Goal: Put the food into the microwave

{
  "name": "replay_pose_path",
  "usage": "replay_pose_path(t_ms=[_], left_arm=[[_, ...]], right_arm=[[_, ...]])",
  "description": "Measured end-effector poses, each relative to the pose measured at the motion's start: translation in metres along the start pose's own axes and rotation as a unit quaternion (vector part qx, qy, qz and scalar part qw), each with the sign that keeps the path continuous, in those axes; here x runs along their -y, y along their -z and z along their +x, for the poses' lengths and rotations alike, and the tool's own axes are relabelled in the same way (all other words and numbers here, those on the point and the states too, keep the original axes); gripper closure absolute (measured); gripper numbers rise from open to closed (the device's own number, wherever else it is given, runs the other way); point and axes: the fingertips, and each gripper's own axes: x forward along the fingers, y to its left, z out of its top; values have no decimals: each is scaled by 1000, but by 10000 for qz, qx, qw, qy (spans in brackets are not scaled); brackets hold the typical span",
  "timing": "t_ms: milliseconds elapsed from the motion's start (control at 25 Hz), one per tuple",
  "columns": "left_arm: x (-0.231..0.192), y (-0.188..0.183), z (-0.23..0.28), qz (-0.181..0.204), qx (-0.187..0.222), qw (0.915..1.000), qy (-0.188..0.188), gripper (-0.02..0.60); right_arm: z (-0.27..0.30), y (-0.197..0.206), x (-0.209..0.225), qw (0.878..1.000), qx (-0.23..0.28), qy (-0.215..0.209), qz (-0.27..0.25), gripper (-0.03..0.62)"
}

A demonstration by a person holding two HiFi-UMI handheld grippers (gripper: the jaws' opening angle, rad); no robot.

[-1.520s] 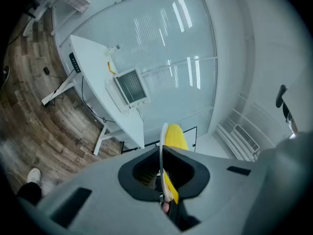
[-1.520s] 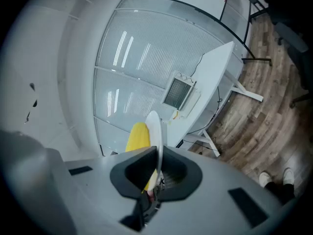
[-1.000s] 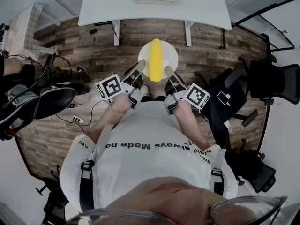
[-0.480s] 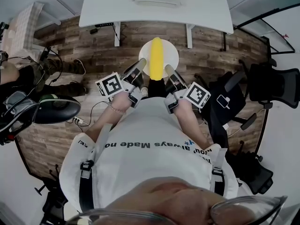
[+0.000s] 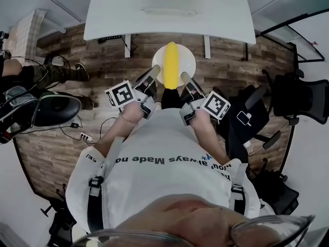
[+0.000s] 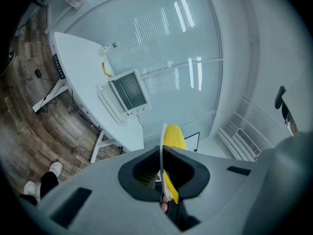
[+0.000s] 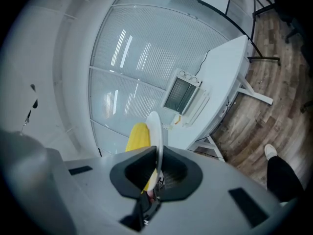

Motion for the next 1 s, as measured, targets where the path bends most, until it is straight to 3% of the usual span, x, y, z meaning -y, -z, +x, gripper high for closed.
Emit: replay_pose_path(t_ms=[200, 400, 560, 920, 1000], left_arm=[[-3, -19, 33, 40, 34, 10000, -24, 565], [-15, -40, 63, -55, 26, 9994, -336, 565], [-8, -52, 94, 2, 93, 9999, -97, 565], [-11, -80, 165, -227, 261, 9992, -204, 565], [-14, -85, 176, -107, 285, 9992, -261, 565]], right_arm=[[21, -30, 10, 10000, -37, 20, 76, 568], [45, -65, 15, 9999, -85, 11, 95, 568], [57, -90, 21, 9999, -116, -26, 120, 568], [92, -161, 40, 9996, -260, -59, 87, 568], [99, -173, 43, 9995, -297, -100, 84, 568]])
